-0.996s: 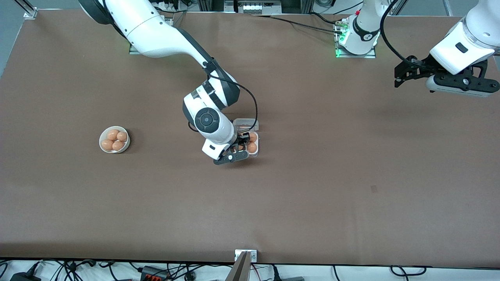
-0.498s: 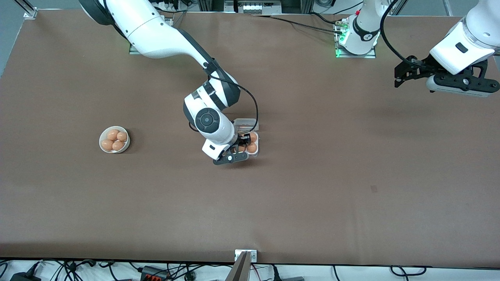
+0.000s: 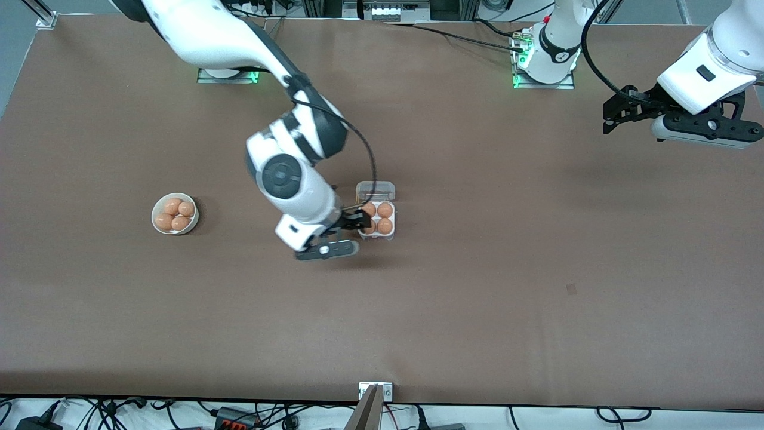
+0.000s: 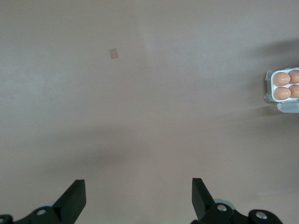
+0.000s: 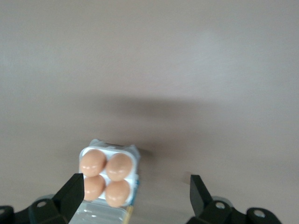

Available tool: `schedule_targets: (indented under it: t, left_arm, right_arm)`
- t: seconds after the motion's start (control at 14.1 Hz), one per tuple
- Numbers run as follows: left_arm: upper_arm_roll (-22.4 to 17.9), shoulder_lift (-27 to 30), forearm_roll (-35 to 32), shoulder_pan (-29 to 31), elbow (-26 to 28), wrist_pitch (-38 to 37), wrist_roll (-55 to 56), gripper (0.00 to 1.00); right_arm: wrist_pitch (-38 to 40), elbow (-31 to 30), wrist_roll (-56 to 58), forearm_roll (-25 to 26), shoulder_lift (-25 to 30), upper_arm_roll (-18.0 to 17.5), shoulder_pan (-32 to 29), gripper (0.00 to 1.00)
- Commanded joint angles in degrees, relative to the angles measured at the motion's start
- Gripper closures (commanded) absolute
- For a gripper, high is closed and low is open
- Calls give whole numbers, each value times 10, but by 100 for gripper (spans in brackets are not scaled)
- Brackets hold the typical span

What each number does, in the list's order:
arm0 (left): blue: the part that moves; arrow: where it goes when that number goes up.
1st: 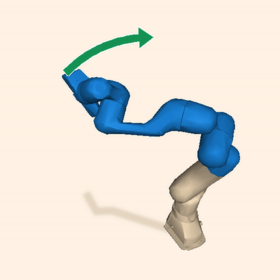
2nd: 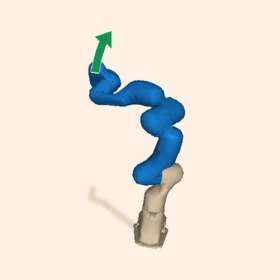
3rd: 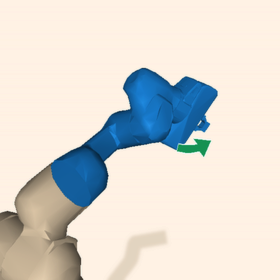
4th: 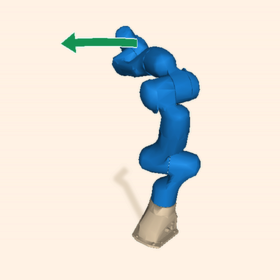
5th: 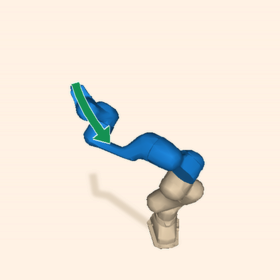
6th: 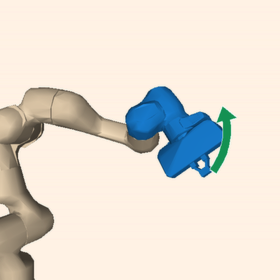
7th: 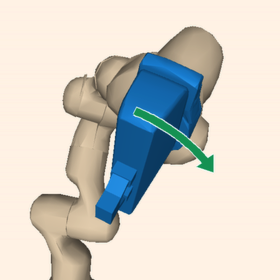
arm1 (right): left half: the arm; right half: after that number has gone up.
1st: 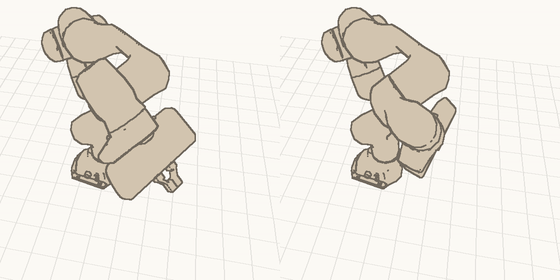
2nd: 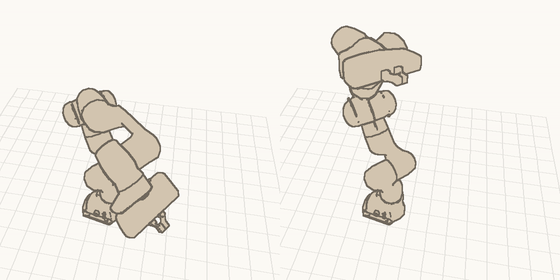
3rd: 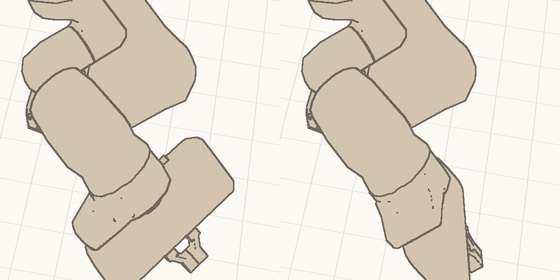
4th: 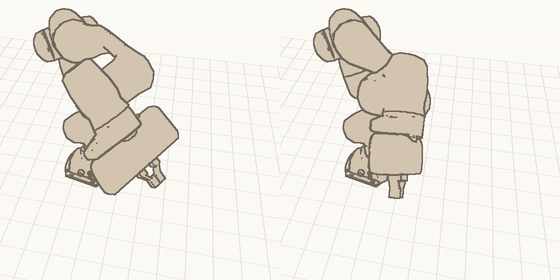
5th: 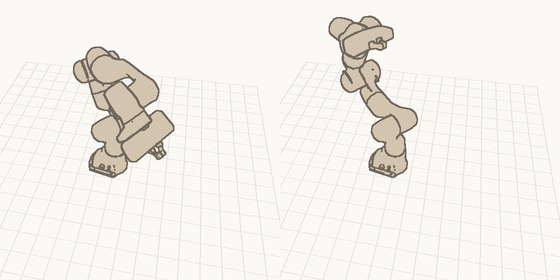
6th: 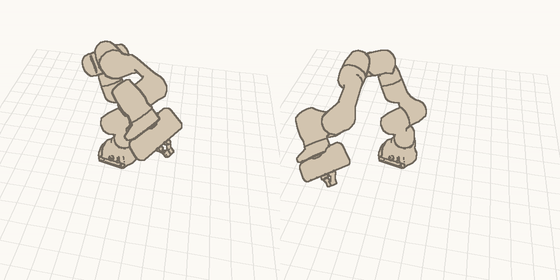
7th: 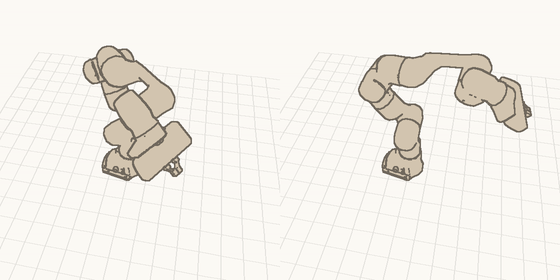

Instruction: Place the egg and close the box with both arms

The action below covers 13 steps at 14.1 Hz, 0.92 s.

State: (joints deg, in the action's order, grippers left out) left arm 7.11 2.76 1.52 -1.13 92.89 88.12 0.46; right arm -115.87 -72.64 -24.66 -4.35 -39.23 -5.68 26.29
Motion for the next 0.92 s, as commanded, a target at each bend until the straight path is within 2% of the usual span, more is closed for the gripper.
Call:
schedule_targets:
  t: [0.0,0.28,0.5,0.64,0.85]
  left_arm:
    - [0,-8,9,2,-19,-15,-12,0]
    - [0,-21,14,9,-17,-29,-16,0]
    - [-2,-25,8,7,-18,-32,-13,0]
    - [-1,-33,5,7,-19,-69,-14,0]
    - [-4,-46,9,8,-22,-71,-19,0]
  right_arm:
    - [57,-12,2,-1,57,-2,-48,0]
    - [129,-11,14,-1,109,0,-114,0]
    - [137,-13,65,28,143,-2,-173,0]
    - [153,-13,101,31,148,-2,-208,0]
    - [154,-20,149,29,173,1,-257,0]
